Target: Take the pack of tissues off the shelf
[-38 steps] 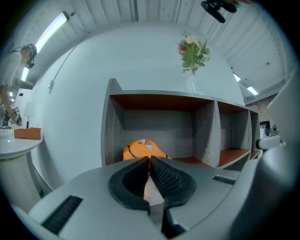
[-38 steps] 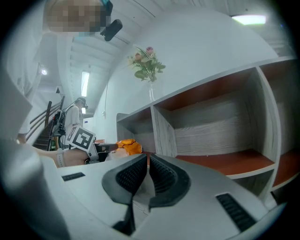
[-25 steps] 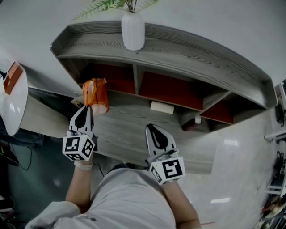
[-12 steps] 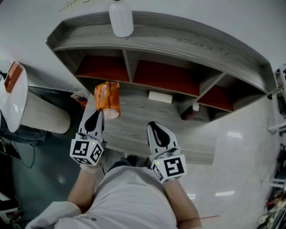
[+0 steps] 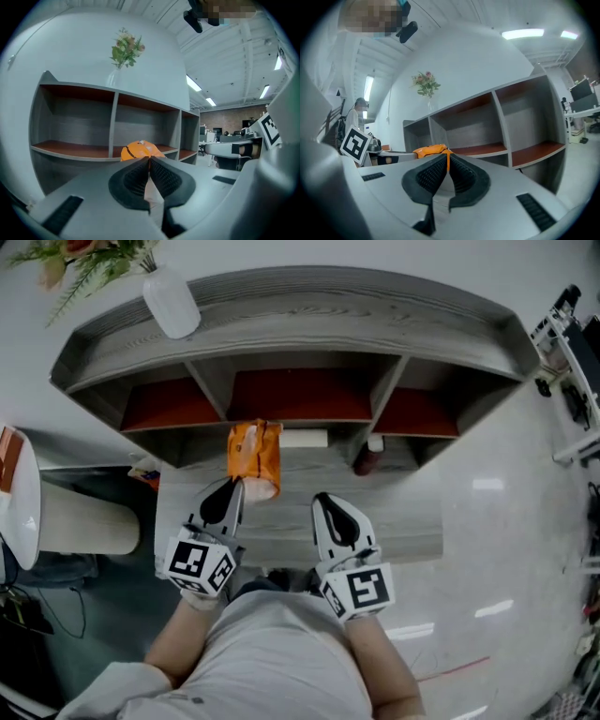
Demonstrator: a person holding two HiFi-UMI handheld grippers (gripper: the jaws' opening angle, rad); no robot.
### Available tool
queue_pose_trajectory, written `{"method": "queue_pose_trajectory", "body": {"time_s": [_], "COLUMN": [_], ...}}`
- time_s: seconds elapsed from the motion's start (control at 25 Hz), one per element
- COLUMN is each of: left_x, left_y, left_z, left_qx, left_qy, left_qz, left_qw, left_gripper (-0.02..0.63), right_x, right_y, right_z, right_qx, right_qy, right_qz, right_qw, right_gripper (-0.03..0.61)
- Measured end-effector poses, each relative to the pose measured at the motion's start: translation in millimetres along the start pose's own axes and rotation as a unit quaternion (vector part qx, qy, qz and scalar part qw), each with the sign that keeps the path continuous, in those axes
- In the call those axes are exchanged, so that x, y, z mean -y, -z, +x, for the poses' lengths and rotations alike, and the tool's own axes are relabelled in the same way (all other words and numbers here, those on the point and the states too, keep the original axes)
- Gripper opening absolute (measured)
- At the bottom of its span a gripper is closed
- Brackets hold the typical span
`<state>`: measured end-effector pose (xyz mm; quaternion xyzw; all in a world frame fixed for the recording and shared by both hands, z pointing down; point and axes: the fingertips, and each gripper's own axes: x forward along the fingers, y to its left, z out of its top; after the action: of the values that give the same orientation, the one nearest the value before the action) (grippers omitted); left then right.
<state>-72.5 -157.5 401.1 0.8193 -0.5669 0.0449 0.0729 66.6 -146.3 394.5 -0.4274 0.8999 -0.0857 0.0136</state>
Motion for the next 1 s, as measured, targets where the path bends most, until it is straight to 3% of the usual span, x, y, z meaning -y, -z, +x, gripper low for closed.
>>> {"method": "queue_pose_trajectory", "body": {"time_s": [0.44, 1.0], "left_x": [61, 93], "left_y": [-12, -19], "left_z": [55, 72], "left_qx": [0.003, 0.004], "left_qy": [0.130, 0.206], "left_qz": [0.015, 0.021], "left_qw": [0.9913, 0.9782], "left_gripper": [0.019, 0.018], "right_x": [53, 70], "right_y": [-12, -16], "right_z": [-35, -49], "right_qx": [0.028, 0.035], "right_qy": [0.116, 0.177], "right_qz": [0.006, 0.000], "right_qw": [0.993, 0.984], "right_gripper": [0.026, 0.026]}}
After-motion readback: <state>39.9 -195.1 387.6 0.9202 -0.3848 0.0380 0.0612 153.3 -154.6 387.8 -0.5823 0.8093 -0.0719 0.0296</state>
